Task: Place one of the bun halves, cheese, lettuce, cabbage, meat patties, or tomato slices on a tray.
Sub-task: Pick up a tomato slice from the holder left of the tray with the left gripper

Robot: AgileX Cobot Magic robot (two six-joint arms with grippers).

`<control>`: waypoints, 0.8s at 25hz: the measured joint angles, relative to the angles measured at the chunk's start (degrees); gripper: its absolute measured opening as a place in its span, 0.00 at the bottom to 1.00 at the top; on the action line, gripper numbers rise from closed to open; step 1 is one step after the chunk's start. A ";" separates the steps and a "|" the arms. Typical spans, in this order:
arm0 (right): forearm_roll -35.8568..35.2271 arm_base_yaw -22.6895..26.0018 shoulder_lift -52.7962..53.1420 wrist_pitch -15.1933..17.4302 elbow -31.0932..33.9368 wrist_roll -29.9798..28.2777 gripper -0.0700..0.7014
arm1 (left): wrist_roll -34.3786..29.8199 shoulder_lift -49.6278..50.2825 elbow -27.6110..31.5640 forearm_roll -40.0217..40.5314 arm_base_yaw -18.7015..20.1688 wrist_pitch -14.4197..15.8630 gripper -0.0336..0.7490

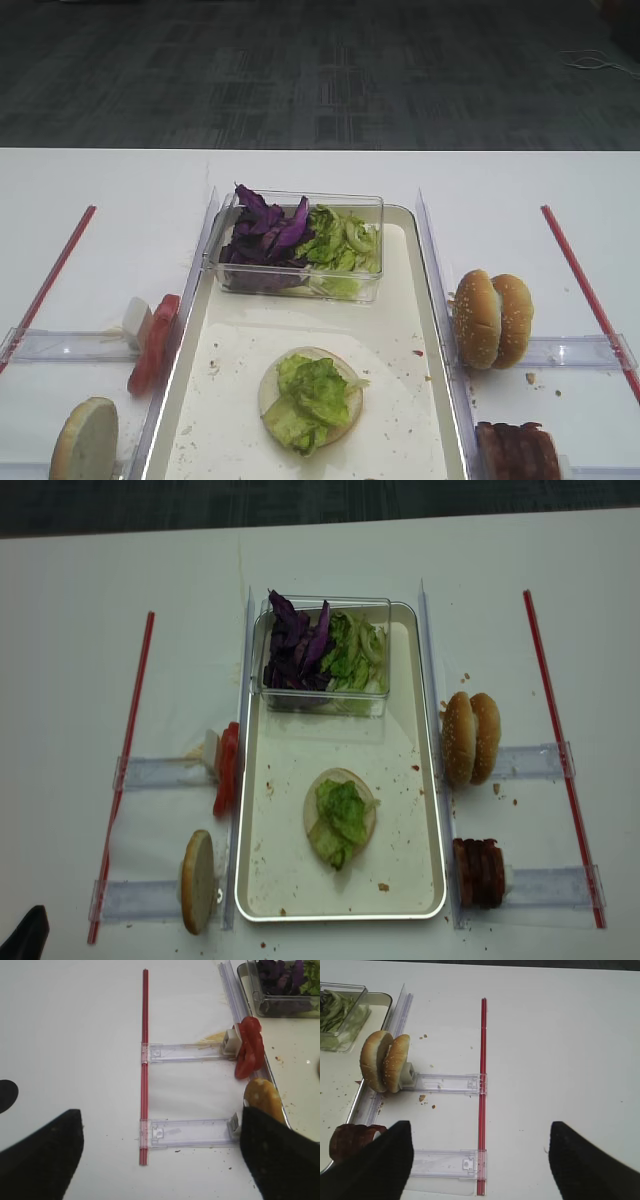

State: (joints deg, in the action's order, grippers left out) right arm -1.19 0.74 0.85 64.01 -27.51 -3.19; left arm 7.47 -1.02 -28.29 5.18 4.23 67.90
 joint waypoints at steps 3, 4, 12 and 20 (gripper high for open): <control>0.00 0.00 0.00 0.00 0.00 0.00 0.86 | 0.00 0.00 0.00 0.00 0.00 0.00 0.83; 0.00 0.00 0.00 0.00 0.00 0.00 0.86 | 0.00 0.00 0.00 0.00 0.00 0.00 0.83; 0.00 0.00 0.00 0.00 0.00 0.00 0.86 | 0.00 0.00 0.00 0.00 0.00 0.00 0.83; 0.00 0.00 0.00 0.00 0.00 0.00 0.86 | 0.00 0.00 0.00 0.00 0.00 0.00 0.83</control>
State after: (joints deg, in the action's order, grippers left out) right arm -1.19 0.74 0.85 64.01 -27.51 -3.19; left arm 7.47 -1.02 -28.29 5.18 4.23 67.90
